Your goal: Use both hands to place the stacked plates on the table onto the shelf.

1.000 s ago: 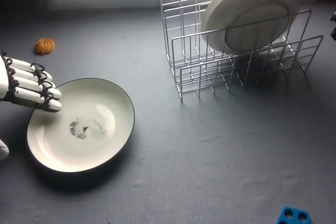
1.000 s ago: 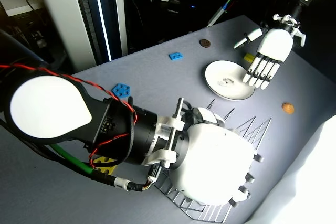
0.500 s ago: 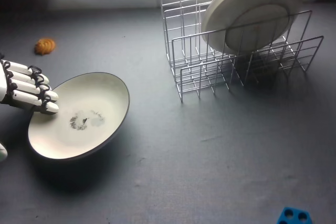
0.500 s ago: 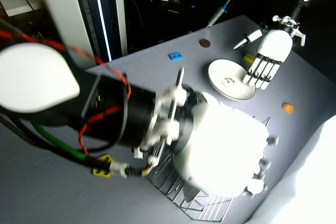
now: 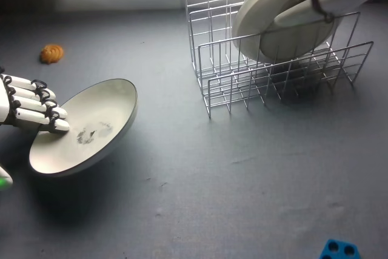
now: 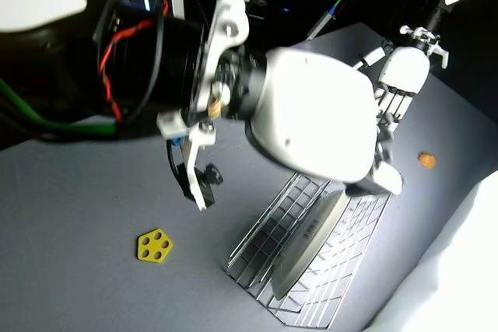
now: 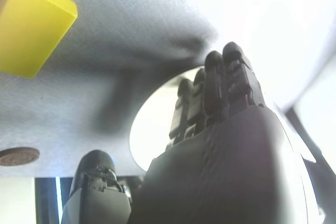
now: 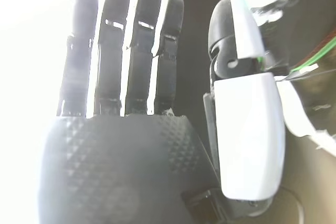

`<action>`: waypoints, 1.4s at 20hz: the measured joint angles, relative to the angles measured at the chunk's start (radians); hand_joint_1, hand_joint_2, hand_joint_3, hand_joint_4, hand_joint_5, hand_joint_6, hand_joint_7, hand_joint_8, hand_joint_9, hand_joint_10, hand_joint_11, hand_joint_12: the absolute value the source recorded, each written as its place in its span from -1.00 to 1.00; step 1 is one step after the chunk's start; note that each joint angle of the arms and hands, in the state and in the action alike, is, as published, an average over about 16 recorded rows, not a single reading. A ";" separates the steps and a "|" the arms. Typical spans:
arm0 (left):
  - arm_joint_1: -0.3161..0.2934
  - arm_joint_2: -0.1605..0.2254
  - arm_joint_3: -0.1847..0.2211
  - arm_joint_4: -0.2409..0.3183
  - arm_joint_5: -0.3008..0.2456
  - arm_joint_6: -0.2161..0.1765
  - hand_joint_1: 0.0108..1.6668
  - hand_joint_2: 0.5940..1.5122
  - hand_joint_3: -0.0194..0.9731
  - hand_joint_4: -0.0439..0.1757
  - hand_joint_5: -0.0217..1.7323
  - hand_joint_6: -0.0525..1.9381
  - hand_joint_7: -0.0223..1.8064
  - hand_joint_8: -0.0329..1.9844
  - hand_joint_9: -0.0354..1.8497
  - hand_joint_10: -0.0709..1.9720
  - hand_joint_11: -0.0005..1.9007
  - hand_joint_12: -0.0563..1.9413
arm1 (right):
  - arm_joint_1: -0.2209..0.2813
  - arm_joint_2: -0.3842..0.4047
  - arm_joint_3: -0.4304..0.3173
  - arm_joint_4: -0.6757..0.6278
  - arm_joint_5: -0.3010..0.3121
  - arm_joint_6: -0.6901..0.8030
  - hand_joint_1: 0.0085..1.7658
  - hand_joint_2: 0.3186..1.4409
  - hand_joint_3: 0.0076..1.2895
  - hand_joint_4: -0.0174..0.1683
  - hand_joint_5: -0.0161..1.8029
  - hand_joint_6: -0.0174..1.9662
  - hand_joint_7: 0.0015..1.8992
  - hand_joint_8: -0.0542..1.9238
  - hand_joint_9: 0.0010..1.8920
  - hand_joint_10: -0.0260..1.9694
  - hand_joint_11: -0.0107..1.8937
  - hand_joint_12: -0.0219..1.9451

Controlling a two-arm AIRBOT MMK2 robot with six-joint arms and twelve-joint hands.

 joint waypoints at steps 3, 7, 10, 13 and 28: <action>0.006 0.000 -0.003 -0.003 0.003 -0.001 -1.00 -0.01 -0.92 -0.63 -0.87 -0.94 -0.91 -0.98 -0.85 -0.91 -0.98 -0.78 | -0.012 -0.013 -0.056 0.003 -0.044 -0.077 0.15 0.30 -0.99 -0.84 -0.26 -0.78 -0.21 -0.79 -0.39 -0.50 -0.73 0.37; 0.009 0.000 -0.005 -0.007 0.005 -0.003 -1.00 -0.01 -0.92 -0.63 -0.87 -0.95 -0.91 -0.98 -0.85 -0.91 -0.98 -0.79 | -0.038 -0.060 -0.105 0.009 -0.108 -0.149 0.20 0.28 -0.99 -0.83 -0.46 -0.85 -0.41 -0.85 -0.55 -0.65 -0.83 0.15; 0.010 0.000 -0.006 -0.009 0.006 -0.003 -1.00 -0.02 -0.92 -0.63 -0.87 -0.95 -0.91 -0.98 -0.85 -0.91 -0.98 -0.79 | -0.057 -0.105 -0.122 0.013 -0.157 -0.179 0.25 0.25 -0.99 -0.81 -0.62 -0.91 -0.58 -0.90 -0.69 -0.76 -0.90 -0.06; 0.010 0.000 -0.006 -0.010 0.006 -0.003 -1.00 -0.02 -0.92 -0.63 -0.87 -0.95 -0.91 -0.98 -0.85 -0.91 -0.98 -0.79 | -0.076 -0.152 -0.127 0.025 -0.194 -0.198 0.31 0.21 -0.99 -0.80 -0.76 -0.96 -0.74 -0.93 -0.81 -0.87 -0.96 -0.28; 0.010 0.000 -0.006 -0.009 0.007 -0.003 -1.00 -0.03 -0.92 -0.64 -0.87 -0.95 -0.91 -0.98 -0.85 -0.91 -0.98 -0.79 | -0.174 -0.230 -0.133 0.840 -0.021 -1.014 0.51 0.14 -0.99 -0.80 -0.82 -0.97 -0.89 -0.94 -0.94 -0.96 -0.98 -0.59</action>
